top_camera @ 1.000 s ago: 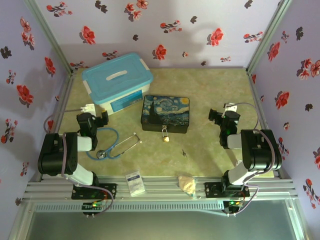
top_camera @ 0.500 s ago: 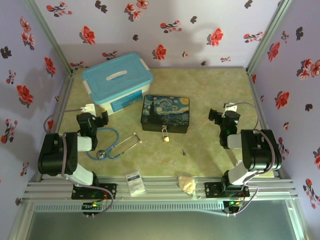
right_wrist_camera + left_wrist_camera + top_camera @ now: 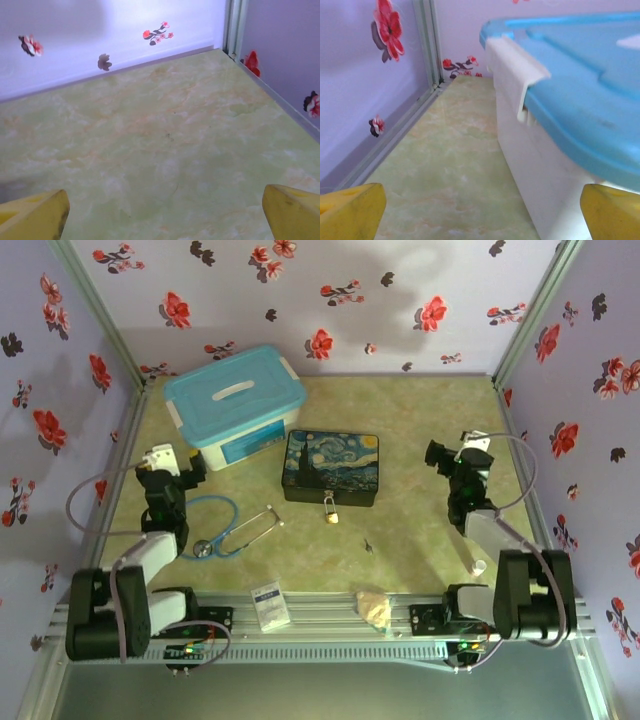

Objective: Unlock a padlock with a key

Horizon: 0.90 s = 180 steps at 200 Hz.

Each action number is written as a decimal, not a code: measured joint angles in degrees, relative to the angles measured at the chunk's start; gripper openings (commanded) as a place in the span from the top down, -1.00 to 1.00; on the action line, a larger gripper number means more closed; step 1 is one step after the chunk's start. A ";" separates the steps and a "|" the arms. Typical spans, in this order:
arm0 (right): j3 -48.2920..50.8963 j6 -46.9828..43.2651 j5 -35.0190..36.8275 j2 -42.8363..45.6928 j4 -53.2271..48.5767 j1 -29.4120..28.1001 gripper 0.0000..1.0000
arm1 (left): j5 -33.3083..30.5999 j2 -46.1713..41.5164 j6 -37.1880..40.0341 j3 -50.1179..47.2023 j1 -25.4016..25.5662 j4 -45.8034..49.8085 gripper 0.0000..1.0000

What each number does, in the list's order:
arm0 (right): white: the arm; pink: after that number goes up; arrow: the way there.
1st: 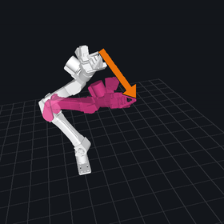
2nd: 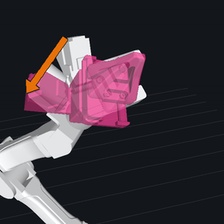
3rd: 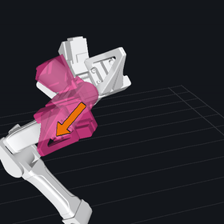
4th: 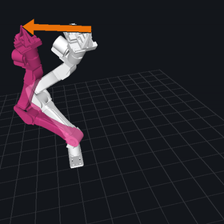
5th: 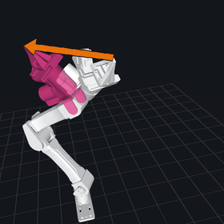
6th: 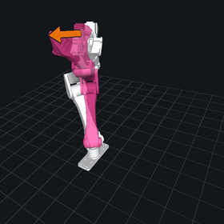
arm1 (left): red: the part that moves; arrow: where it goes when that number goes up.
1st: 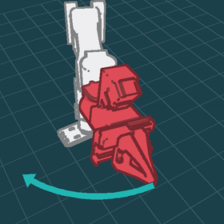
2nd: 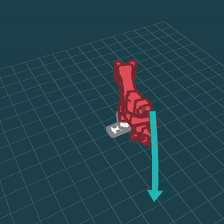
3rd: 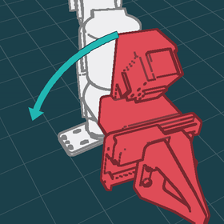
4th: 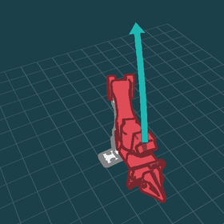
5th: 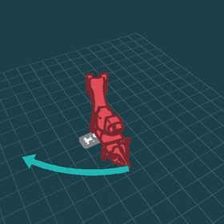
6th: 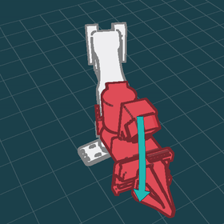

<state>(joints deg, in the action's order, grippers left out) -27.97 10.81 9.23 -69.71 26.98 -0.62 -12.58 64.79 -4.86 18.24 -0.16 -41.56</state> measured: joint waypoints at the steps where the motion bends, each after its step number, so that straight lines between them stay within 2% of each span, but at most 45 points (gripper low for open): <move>1: -0.09 0.11 0.02 0.20 -0.24 0.00 -0.99 | 0.00 -0.24 -0.07 0.02 0.02 0.15 -0.99; 26: -2.12 4.00 -1.14 5.16 -8.50 0.00 -0.99 | 0.37 -8.31 -3.78 0.00 0.17 5.57 -0.99; 50: -2.49 7.48 -7.08 8.57 -15.19 0.00 -0.98 | 2.32 -15.67 -10.99 -0.17 0.15 10.49 -0.99; 73: -2.49 11.10 -13.53 10.05 -21.49 -0.22 -0.96 | 9.01 -19.93 -18.25 -1.38 0.17 10.86 -0.99; 97: -2.75 13.44 -16.87 10.73 -29.68 -2.27 -0.91 | 16.00 -20.61 -25.09 -2.29 0.17 12.61 -0.99; 115: -2.75 14.27 -18.12 12.02 -35.10 -6.34 -0.88 | 20.50 -20.41 -28.11 -2.21 0.79 15.08 -0.99; 131: -2.75 14.97 -18.23 13.35 -39.19 -11.80 -0.83 | 22.82 -20.35 -29.86 -1.81 3.39 18.36 -0.99; 180: -1.68 18.51 -15.43 16.52 -45.97 -28.50 -0.55 | 25.31 -20.39 -30.91 2.08 18.14 29.53 -0.99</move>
<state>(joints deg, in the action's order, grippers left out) -29.65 29.32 -6.20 -53.19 -18.98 -29.12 12.73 44.40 -35.77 20.32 17.98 -12.03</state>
